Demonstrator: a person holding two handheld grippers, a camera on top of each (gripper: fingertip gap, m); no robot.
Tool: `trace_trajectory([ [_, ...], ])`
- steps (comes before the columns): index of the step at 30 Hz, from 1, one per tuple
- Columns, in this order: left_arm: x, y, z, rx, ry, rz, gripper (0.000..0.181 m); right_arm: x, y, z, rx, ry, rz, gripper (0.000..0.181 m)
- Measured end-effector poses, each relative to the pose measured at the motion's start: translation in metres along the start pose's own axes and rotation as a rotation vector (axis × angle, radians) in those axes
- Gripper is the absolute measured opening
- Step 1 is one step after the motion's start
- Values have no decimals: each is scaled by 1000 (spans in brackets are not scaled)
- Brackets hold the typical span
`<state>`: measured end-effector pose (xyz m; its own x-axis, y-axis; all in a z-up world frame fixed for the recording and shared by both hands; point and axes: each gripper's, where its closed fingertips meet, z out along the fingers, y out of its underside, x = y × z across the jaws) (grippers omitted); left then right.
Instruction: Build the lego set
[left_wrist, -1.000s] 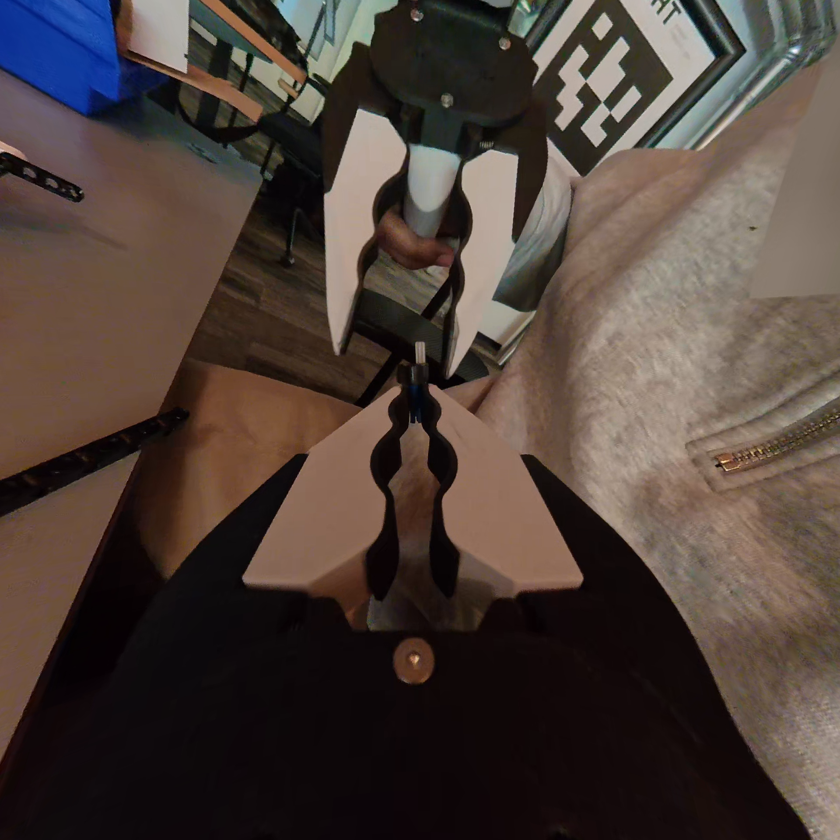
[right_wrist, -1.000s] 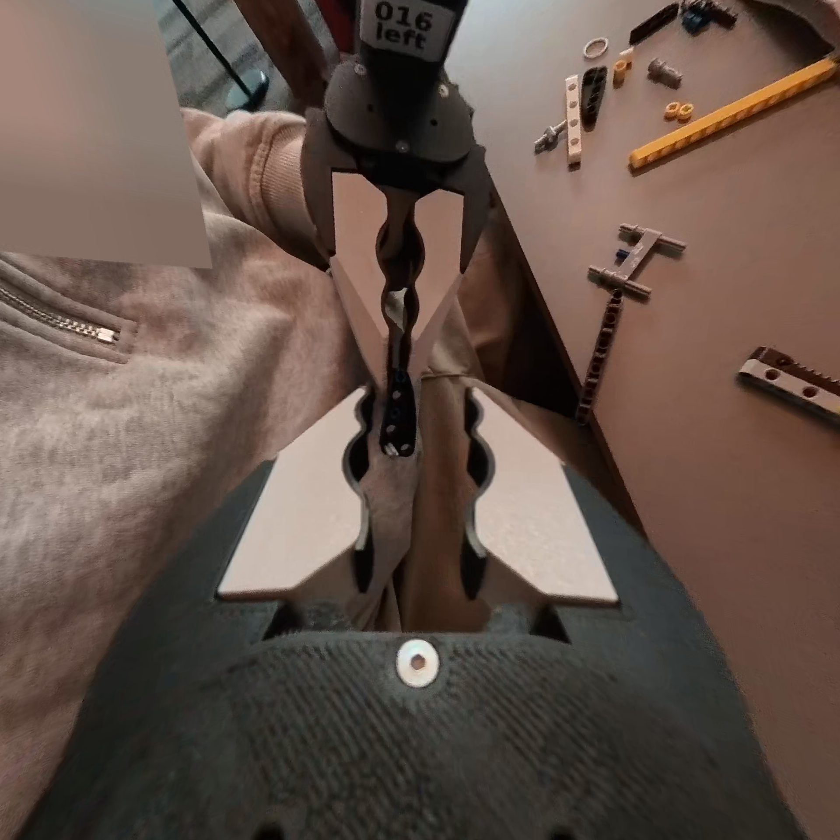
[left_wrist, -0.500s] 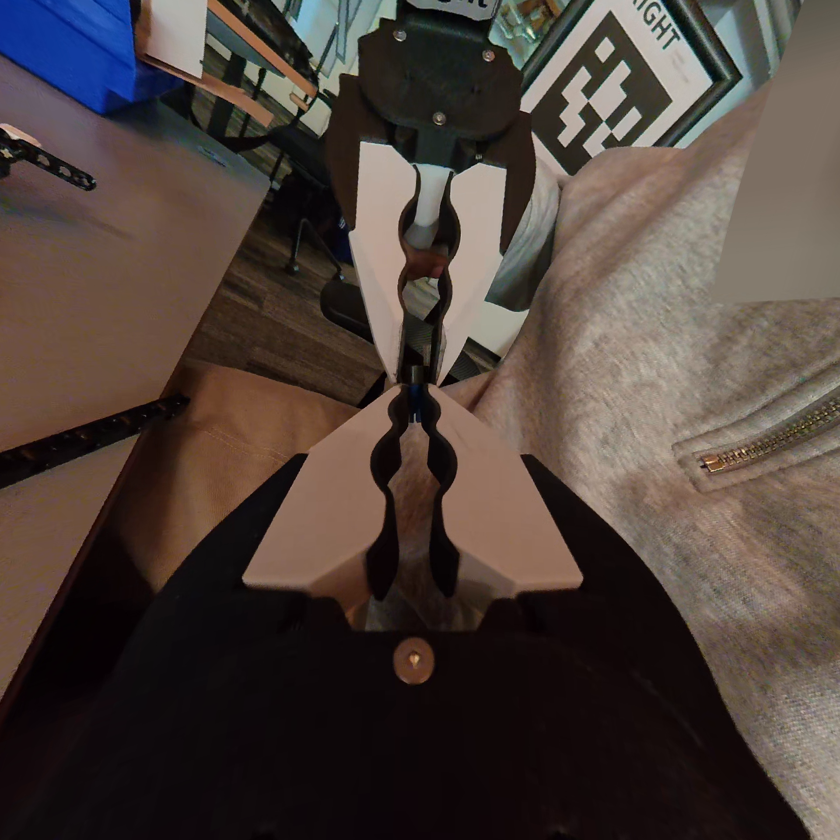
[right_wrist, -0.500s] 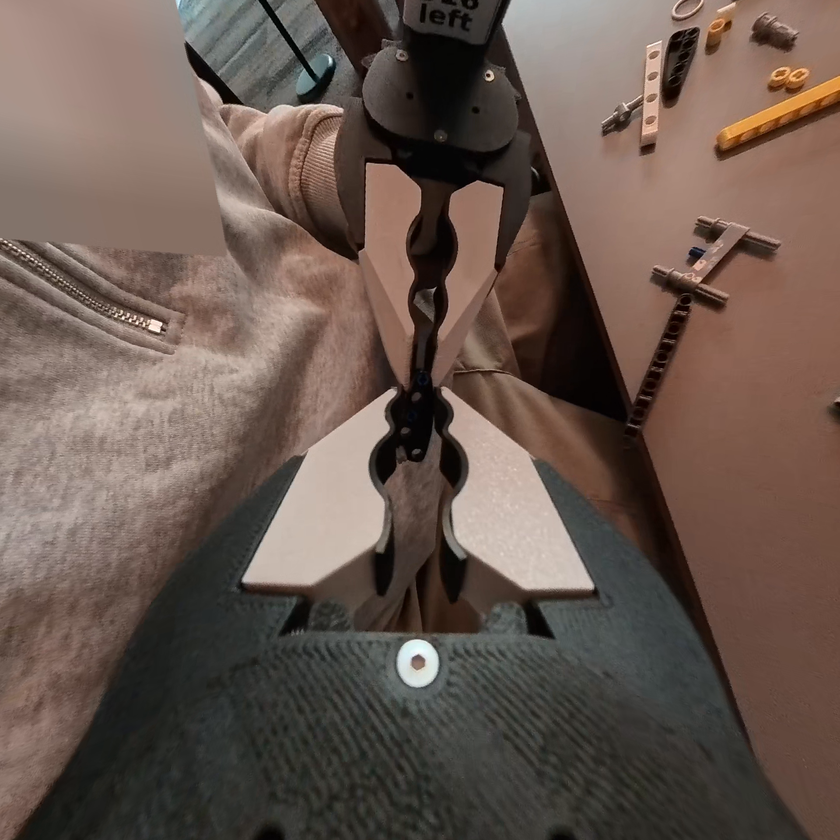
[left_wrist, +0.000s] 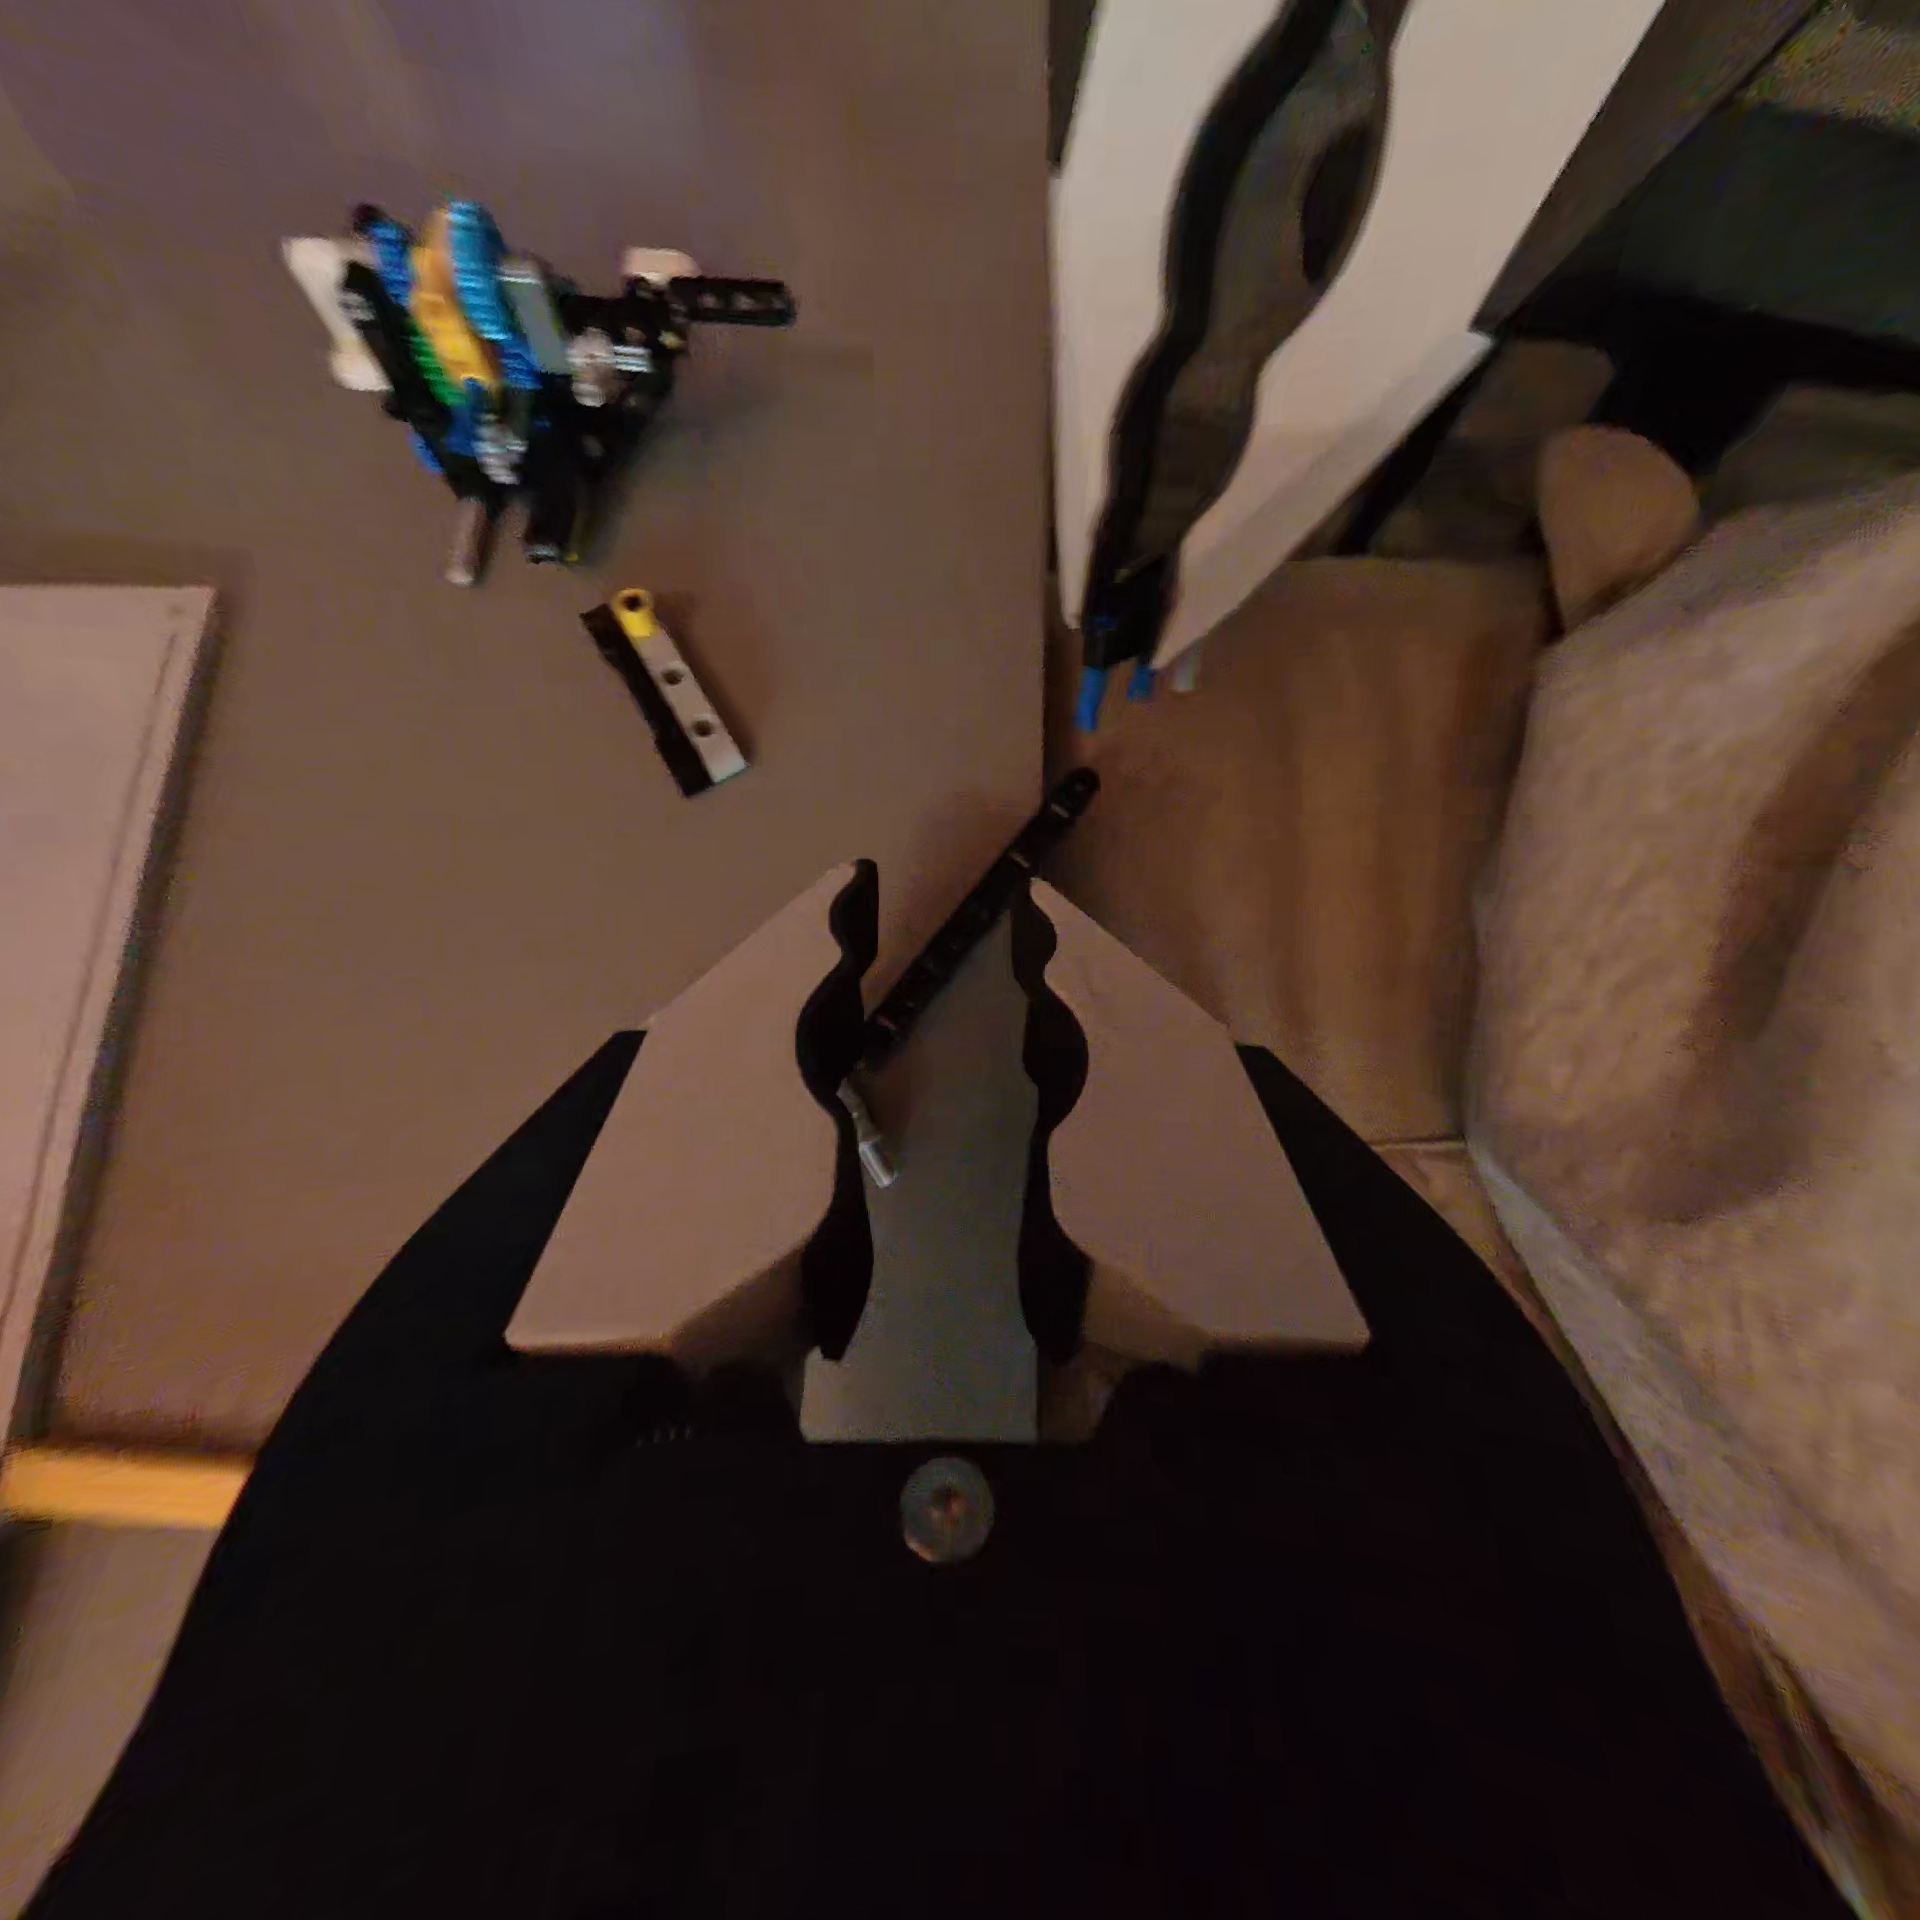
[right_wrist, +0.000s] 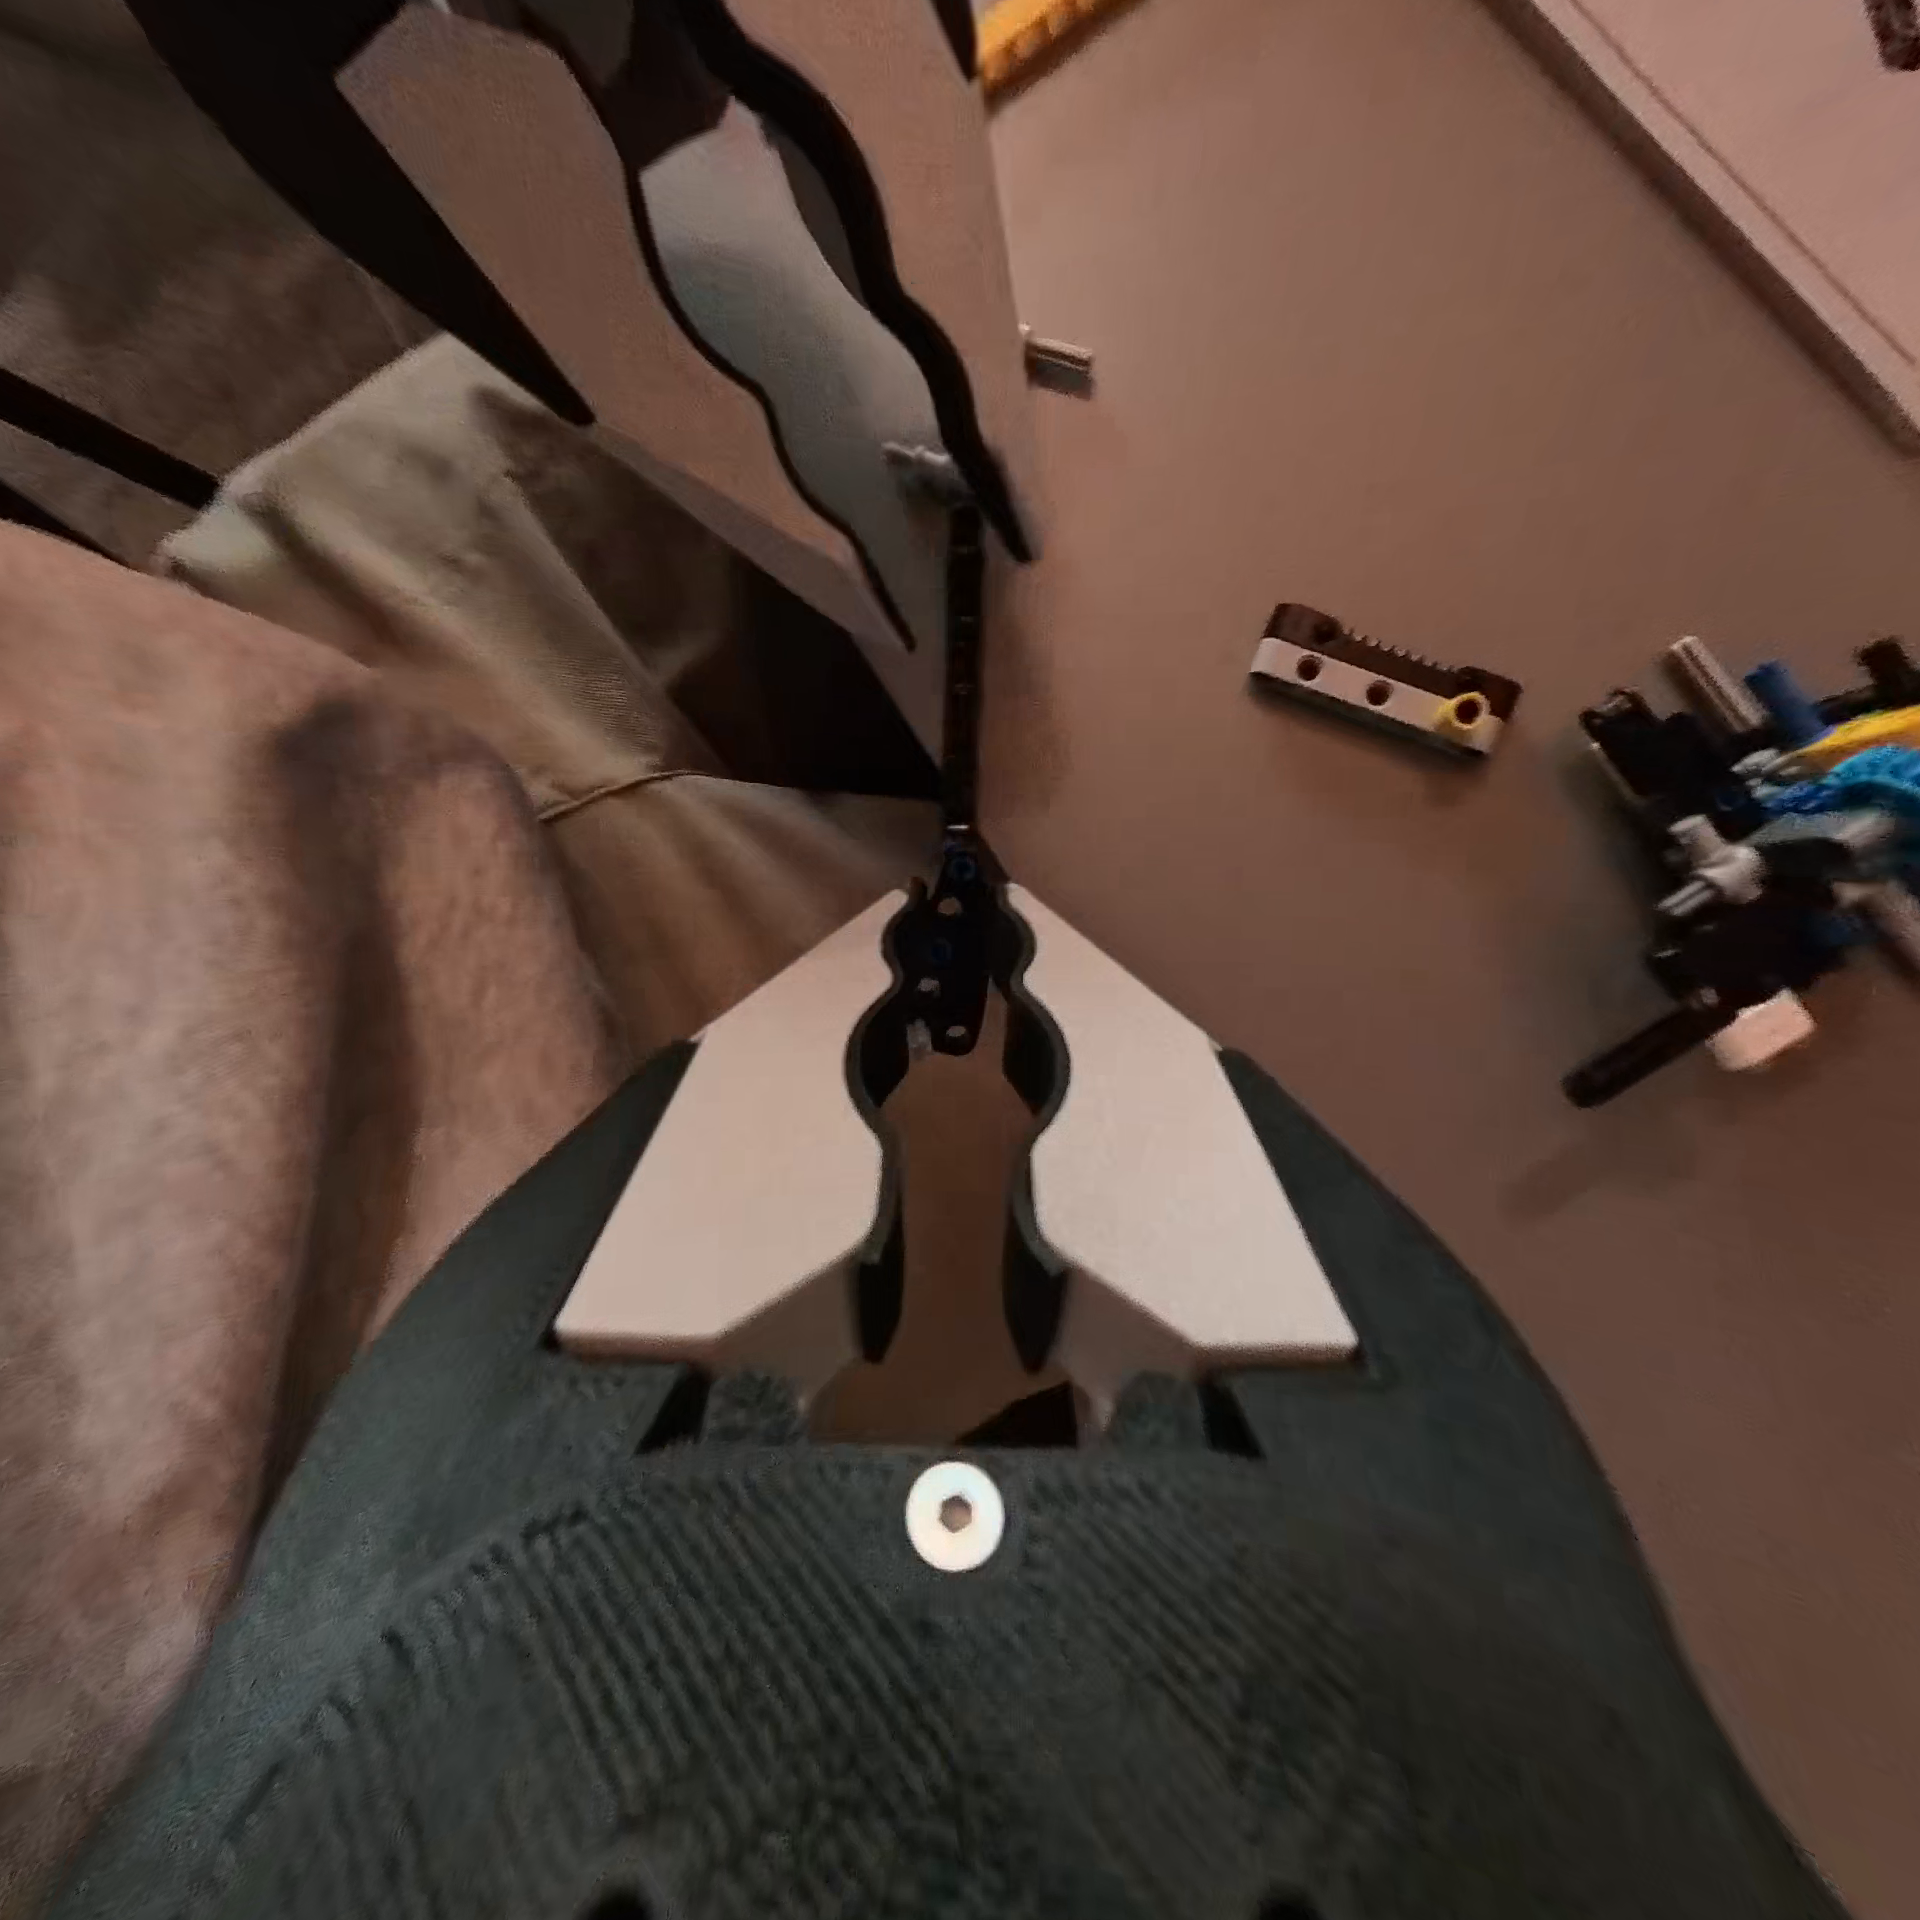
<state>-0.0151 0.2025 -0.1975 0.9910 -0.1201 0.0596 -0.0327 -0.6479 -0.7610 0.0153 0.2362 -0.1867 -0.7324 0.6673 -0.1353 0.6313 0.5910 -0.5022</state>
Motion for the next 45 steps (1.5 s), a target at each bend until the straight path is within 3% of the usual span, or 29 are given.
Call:
trace_trajectory([
  [1,2,2,4,-34,43,17,22,2,-1,2,-20,26,-14,11],
  [6,4,23,24,-162,79,108,26,1,-9,12,-91,32,-43,11],
  [11,6,20,24,-122,91,147,8,2,-8,20,-178,51,-81,11],
  [28,10,20,26,-81,158,117,7,12,-1,26,-318,14,-362,11],
  [45,15,21,26,-83,187,141,8,5,2,26,-320,18,-366,11],
])
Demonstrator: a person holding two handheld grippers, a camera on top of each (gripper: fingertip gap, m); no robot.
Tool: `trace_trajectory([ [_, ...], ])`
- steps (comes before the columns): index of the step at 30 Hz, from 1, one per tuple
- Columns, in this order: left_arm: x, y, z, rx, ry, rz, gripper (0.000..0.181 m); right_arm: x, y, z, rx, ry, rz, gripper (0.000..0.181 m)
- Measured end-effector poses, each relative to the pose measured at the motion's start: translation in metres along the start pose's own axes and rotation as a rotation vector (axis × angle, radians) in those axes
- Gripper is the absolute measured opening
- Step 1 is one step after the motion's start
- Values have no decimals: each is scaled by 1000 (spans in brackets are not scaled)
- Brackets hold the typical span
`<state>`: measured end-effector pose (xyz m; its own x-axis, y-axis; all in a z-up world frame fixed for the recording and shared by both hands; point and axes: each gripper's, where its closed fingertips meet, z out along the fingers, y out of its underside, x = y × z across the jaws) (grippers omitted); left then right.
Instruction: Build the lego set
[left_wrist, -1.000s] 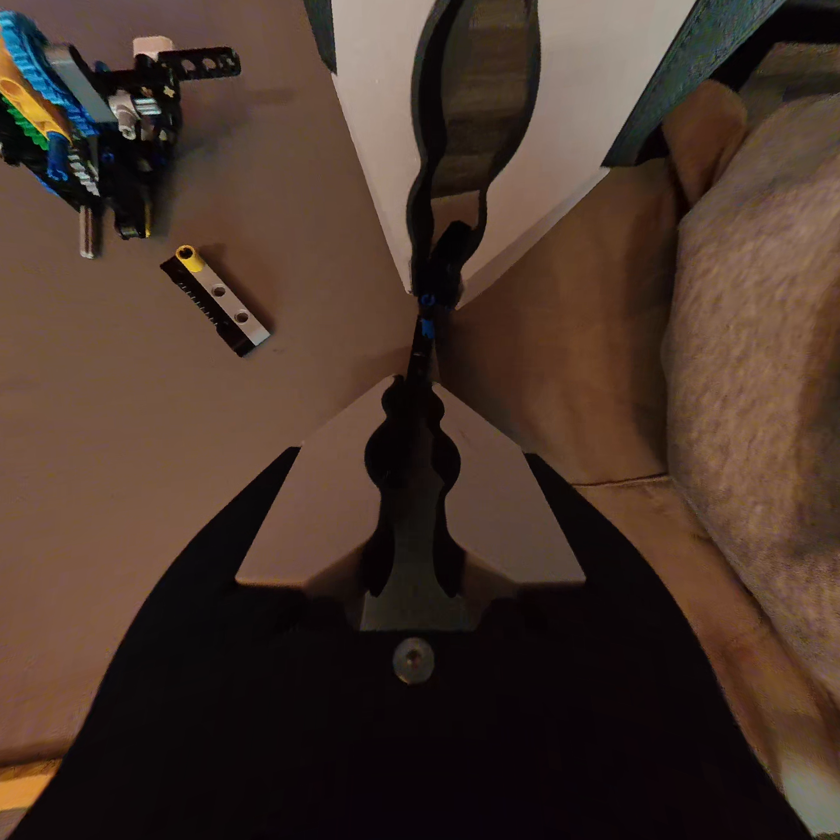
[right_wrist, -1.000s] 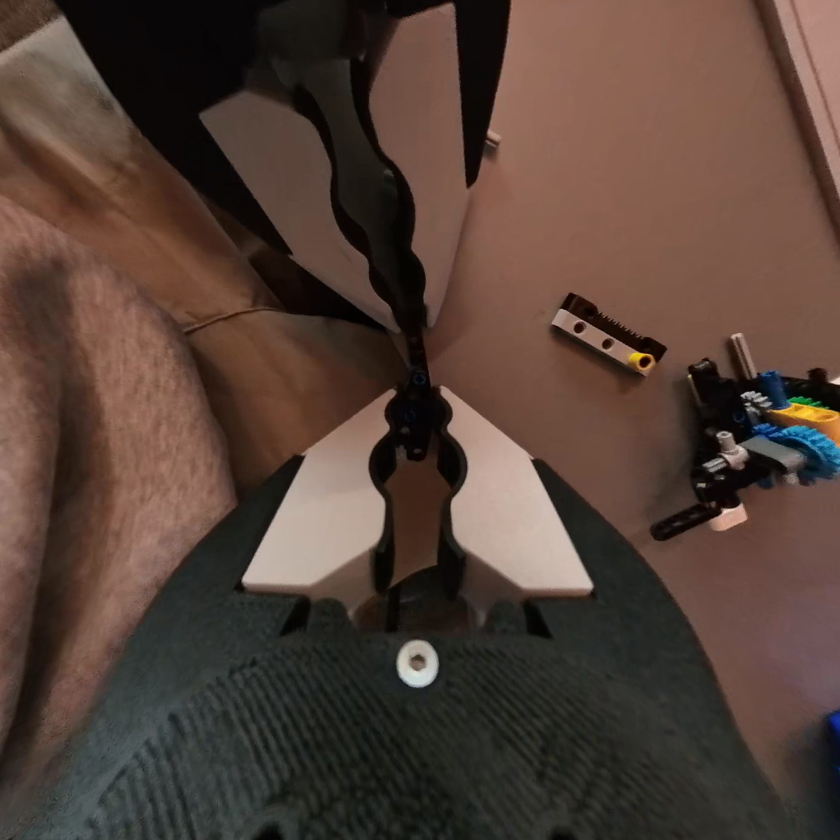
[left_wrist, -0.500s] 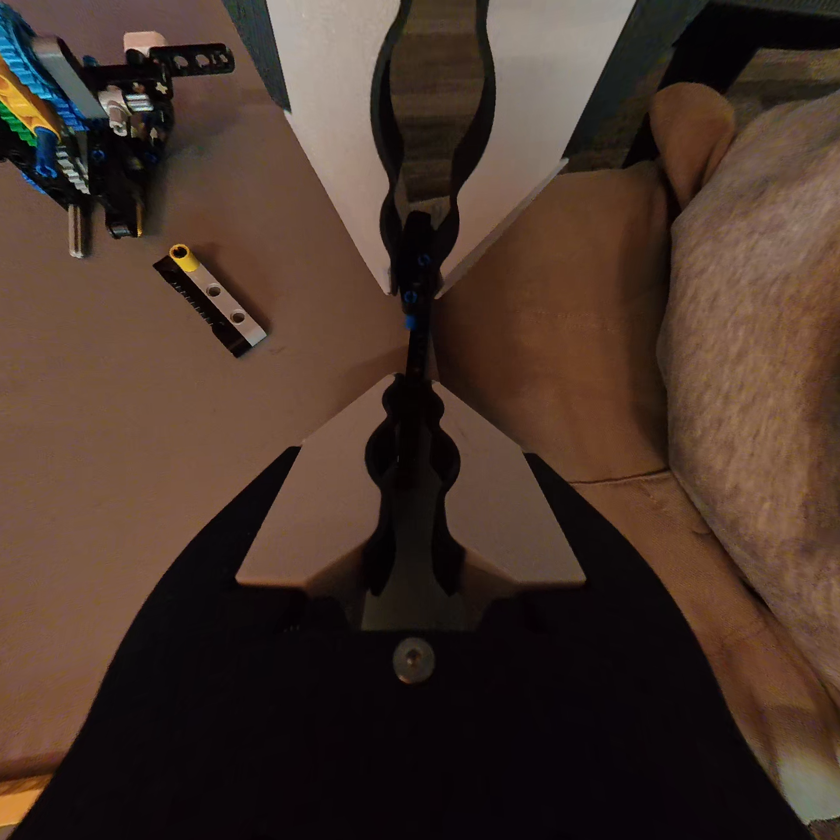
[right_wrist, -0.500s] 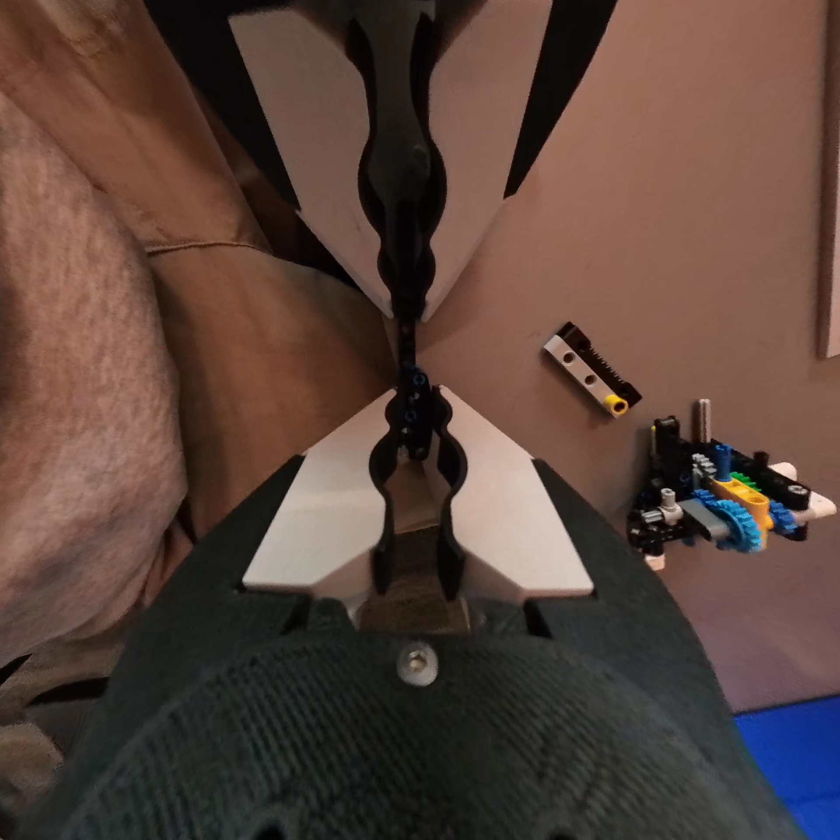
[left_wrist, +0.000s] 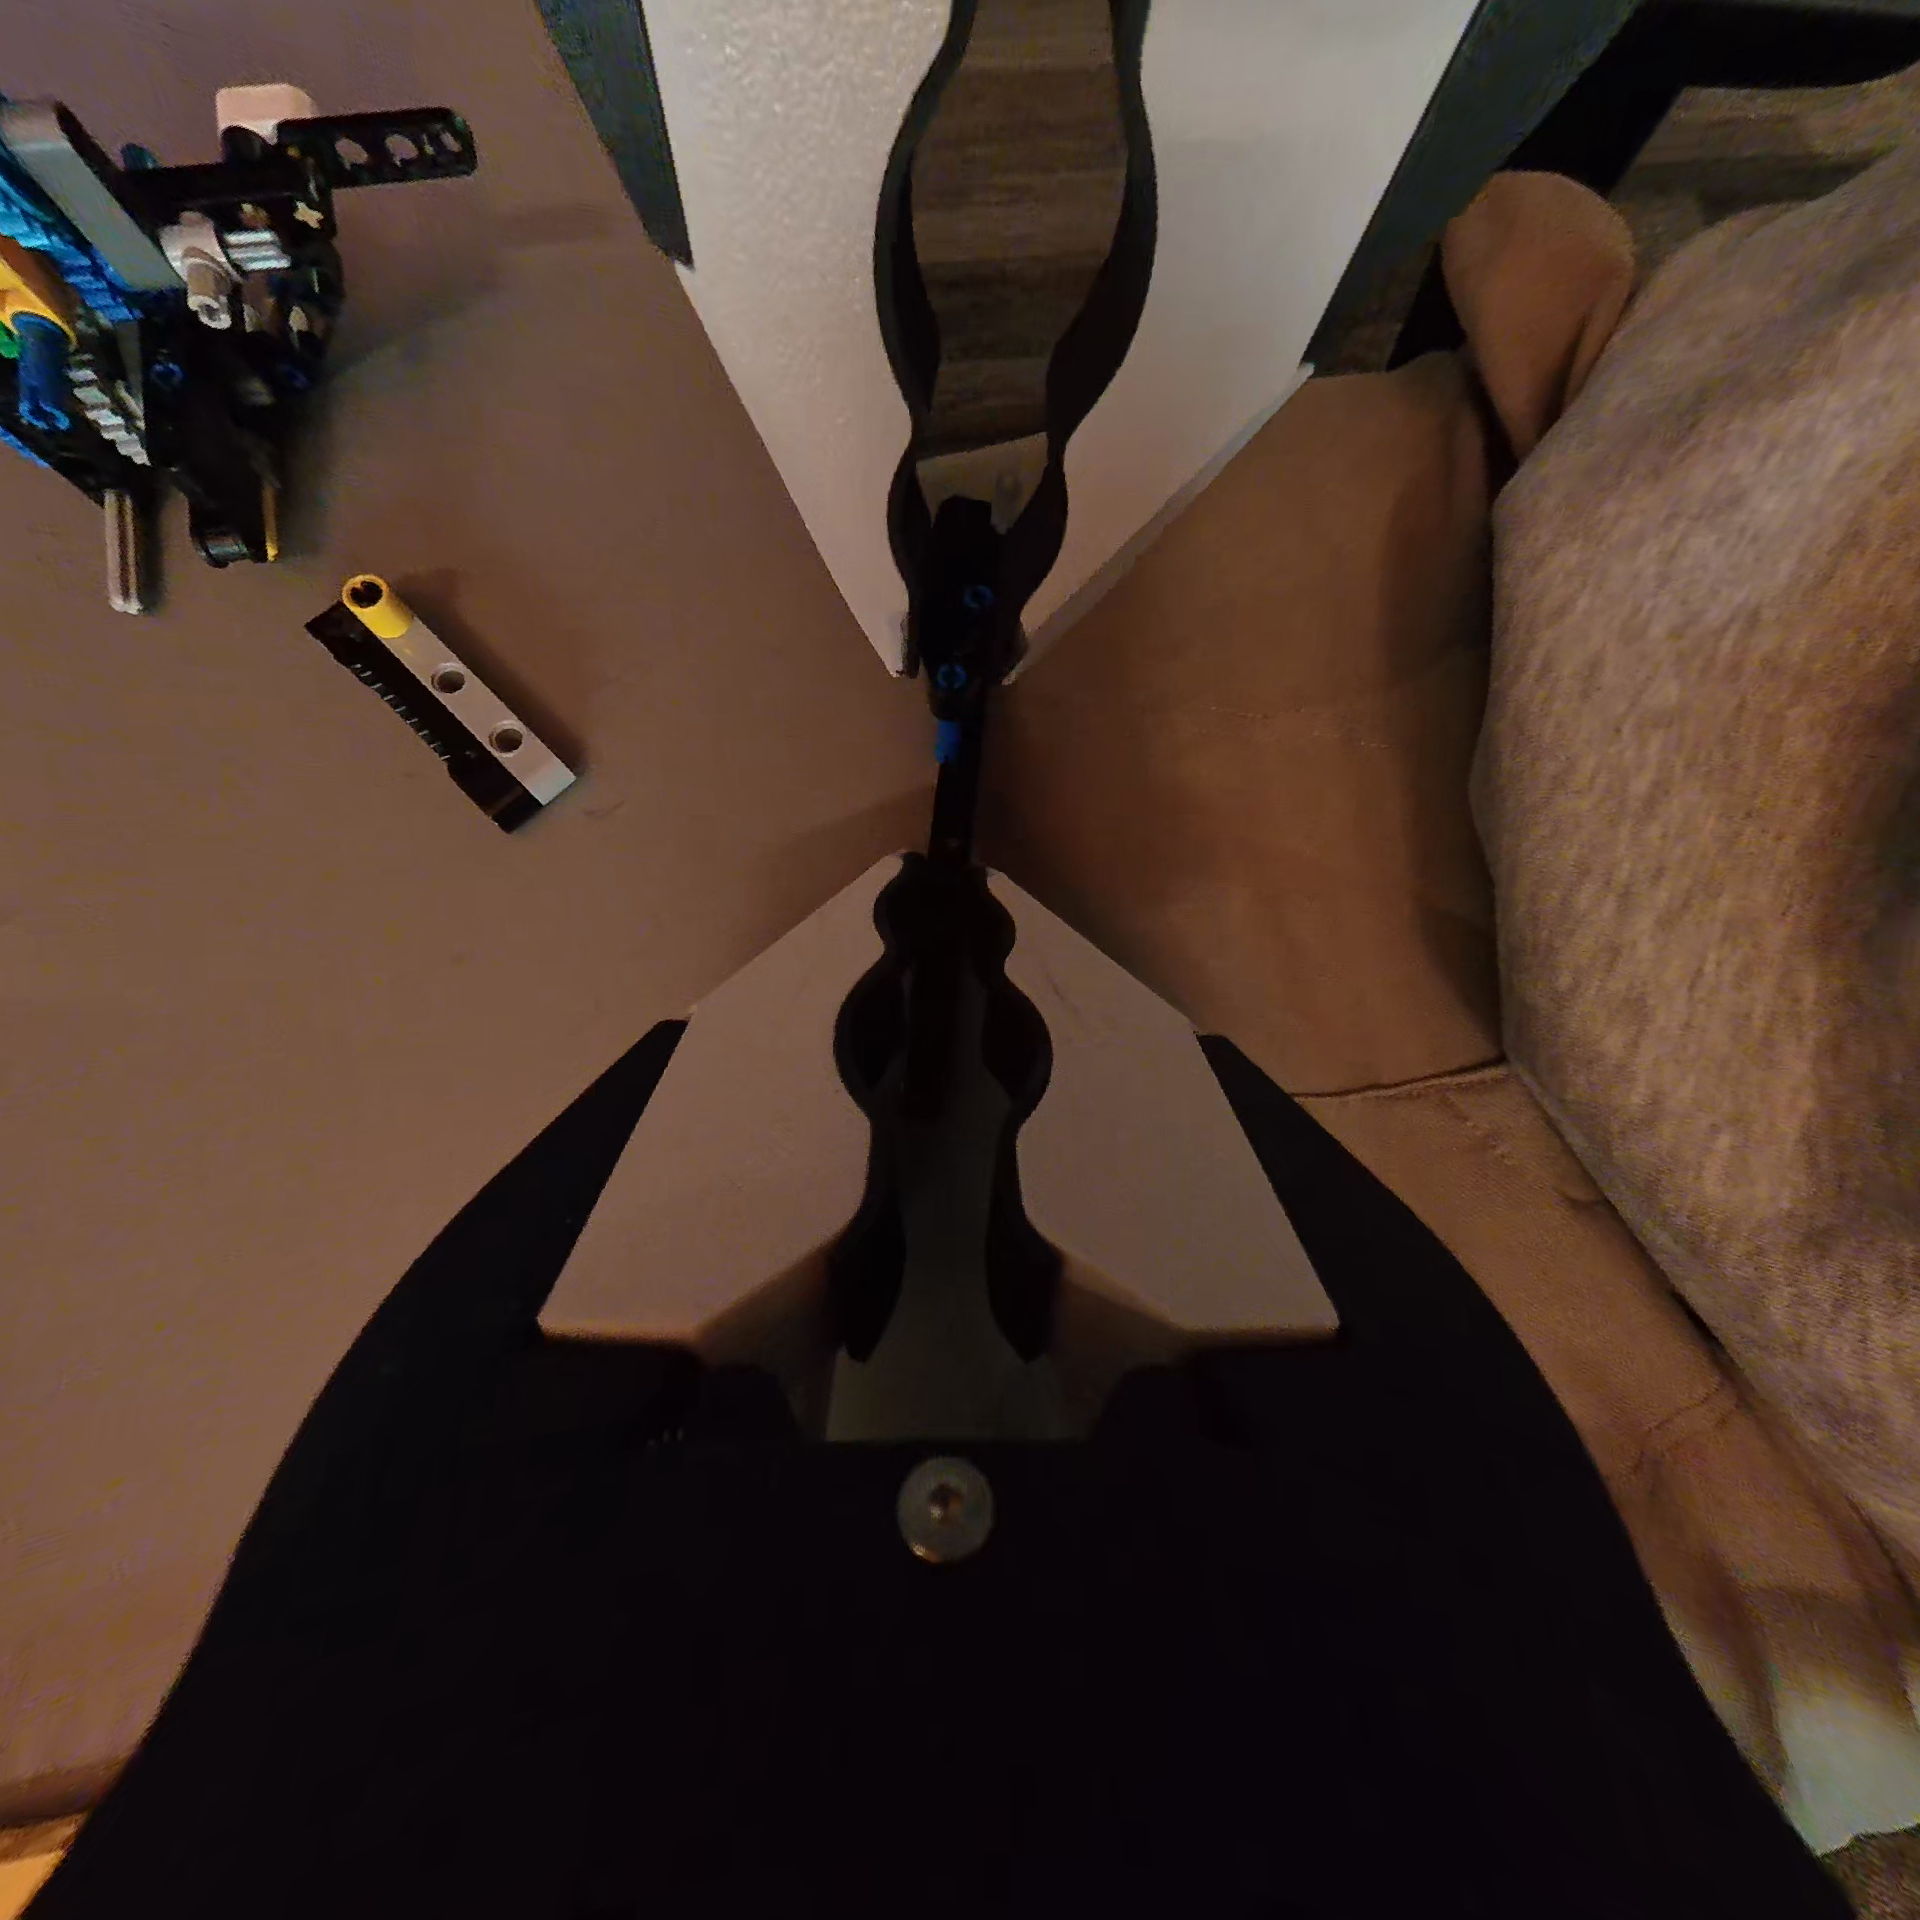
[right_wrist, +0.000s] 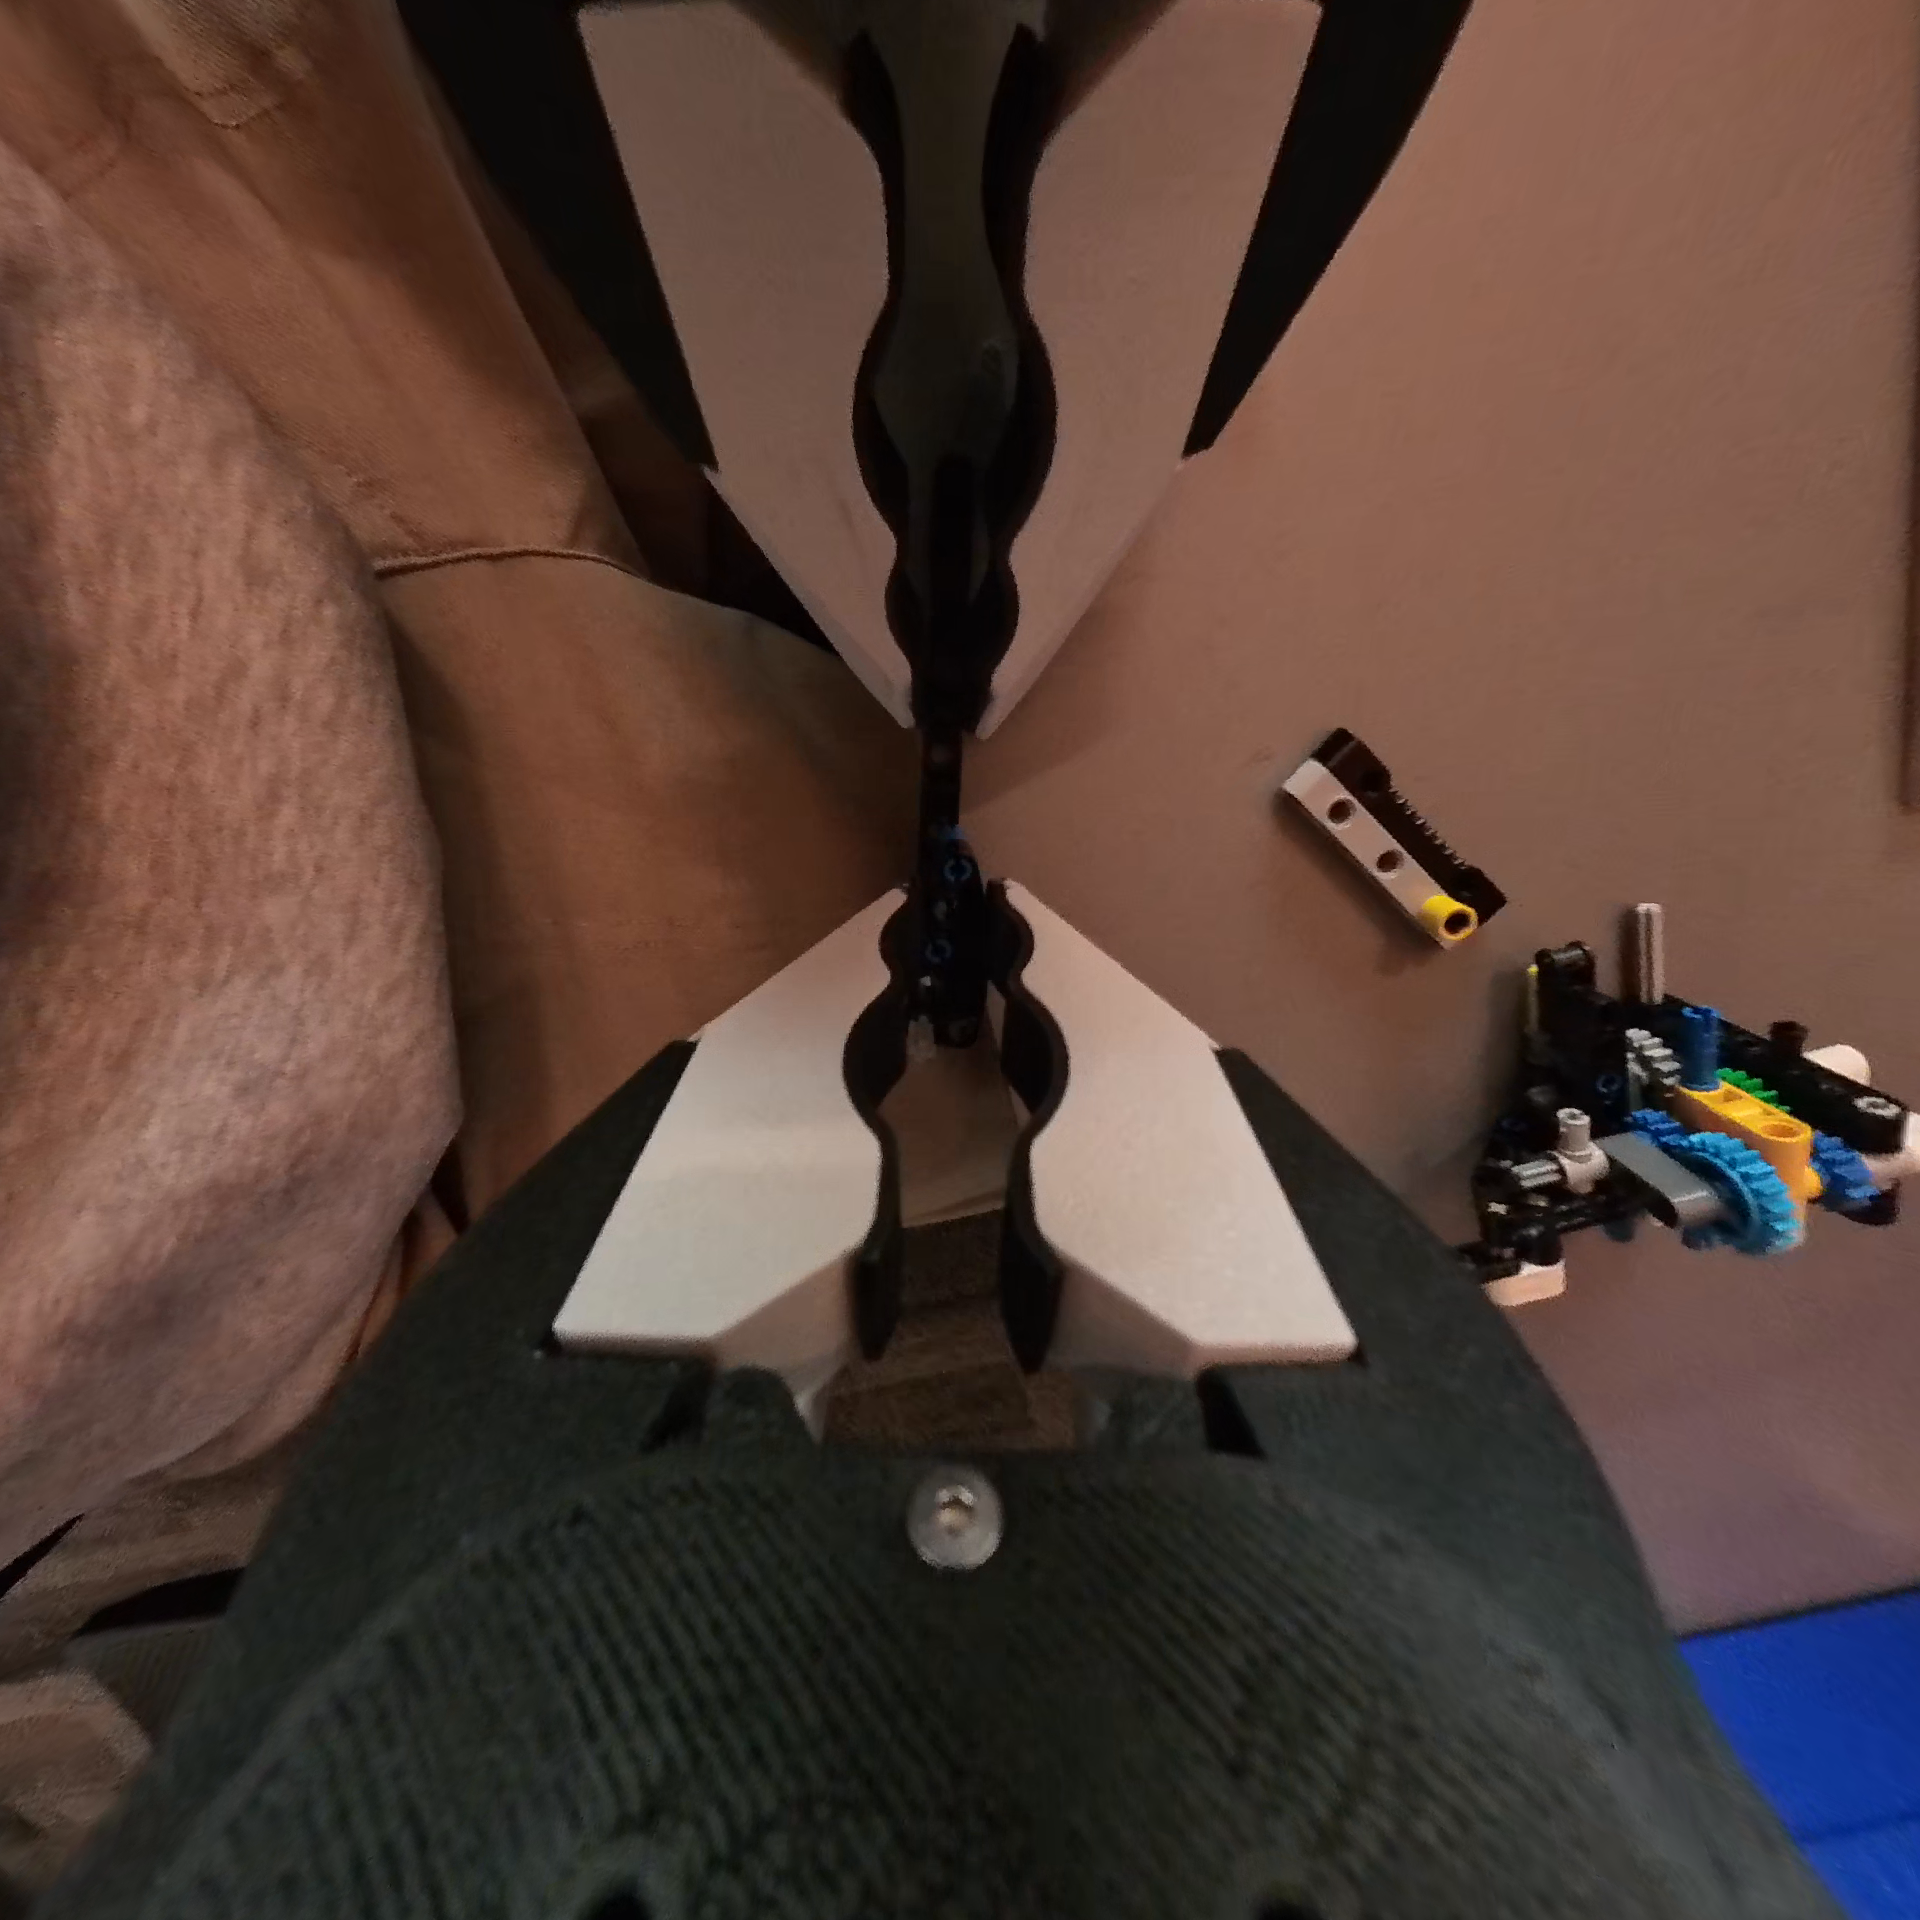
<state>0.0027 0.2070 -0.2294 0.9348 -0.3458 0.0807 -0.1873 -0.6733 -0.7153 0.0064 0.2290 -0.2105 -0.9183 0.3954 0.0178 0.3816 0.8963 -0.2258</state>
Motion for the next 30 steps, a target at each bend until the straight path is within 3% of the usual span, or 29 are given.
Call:
trace_trajectory([
  [30,-5,0,-2,11,15,-82,7,2,-4,1,-28,107,-26,10],
])
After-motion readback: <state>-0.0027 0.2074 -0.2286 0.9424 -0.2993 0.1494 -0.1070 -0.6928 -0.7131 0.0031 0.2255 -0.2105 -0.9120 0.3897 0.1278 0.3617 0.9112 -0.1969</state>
